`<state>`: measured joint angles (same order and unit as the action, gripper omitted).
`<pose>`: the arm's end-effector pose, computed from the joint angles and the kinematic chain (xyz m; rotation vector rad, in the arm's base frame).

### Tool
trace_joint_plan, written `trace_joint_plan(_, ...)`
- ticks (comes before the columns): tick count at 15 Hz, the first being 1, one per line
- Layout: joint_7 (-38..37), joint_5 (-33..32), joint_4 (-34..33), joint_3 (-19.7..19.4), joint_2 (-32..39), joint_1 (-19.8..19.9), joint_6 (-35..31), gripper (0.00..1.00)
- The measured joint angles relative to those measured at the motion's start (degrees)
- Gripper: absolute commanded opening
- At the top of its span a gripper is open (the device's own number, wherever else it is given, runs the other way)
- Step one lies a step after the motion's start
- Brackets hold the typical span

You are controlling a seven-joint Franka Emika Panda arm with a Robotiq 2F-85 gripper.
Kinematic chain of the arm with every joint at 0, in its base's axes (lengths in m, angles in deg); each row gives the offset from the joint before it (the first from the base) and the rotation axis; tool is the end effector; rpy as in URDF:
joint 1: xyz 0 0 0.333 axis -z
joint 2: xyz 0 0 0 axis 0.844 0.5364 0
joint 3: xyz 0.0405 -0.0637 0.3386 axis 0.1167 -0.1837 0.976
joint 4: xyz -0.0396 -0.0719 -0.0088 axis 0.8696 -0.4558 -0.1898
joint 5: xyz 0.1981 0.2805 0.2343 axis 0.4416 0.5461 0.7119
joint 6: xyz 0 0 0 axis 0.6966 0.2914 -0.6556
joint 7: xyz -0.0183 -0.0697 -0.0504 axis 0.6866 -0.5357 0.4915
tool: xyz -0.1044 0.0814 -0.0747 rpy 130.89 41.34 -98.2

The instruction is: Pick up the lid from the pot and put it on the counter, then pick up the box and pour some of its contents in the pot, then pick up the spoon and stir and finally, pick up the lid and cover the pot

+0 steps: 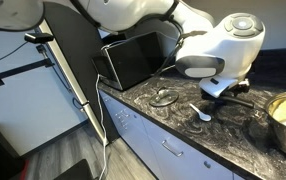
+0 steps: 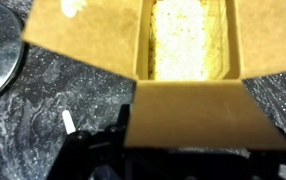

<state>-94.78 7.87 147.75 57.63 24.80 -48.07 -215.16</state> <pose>0.7256 -0.1478 0.1984 -0.7025 2.4166 0.3085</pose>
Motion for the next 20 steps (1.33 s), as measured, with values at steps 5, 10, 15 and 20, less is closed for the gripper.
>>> trace_joint_plan(5,0.0,0.4,-0.2,0.0,0.3,-0.6,-0.7,1.00)
trace_joint_plan(10,0.0,0.5,-0.9,0.0,1.1,-1.2,-1.6,1.00)
trace_joint_plan(15,0.0,0.5,-2.0,0.0,2.2,-1.6,-2.1,0.59)
trace_joint_plan(20,0.0,0.5,-3.0,0.0,2.8,-1.7,-2.3,0.21)
